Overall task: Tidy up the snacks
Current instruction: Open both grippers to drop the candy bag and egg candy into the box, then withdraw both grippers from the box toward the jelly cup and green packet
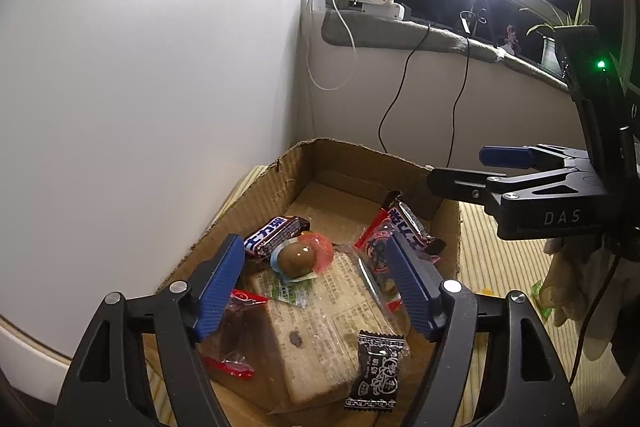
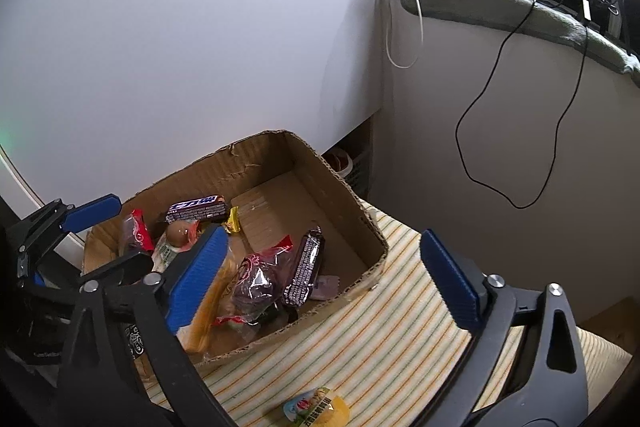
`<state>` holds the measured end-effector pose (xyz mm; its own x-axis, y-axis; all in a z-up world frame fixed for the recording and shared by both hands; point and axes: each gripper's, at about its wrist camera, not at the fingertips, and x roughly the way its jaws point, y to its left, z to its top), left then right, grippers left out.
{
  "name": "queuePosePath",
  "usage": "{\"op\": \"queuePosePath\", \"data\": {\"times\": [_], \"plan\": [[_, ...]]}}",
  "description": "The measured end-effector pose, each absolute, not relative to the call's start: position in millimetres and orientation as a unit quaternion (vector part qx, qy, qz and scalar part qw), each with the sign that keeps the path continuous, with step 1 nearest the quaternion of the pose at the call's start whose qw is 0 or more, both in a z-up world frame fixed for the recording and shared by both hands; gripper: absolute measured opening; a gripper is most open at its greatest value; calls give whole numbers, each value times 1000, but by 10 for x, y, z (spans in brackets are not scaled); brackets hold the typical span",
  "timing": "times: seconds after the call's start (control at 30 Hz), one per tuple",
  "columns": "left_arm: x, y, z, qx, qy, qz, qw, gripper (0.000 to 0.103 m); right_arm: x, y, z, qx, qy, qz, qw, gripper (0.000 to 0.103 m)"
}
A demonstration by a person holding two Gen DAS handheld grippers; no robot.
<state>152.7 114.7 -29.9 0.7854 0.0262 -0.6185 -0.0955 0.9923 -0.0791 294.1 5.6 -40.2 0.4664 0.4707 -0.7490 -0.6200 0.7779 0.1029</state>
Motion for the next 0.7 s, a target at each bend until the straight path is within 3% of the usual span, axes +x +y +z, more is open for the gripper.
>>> {"op": "queuePosePath", "data": {"times": [0.7], "plan": [[1137, 782, -29, -44, 295, 6, 954, 76, 2493, -504, 21, -97, 370, 306, 872, 100]]}}
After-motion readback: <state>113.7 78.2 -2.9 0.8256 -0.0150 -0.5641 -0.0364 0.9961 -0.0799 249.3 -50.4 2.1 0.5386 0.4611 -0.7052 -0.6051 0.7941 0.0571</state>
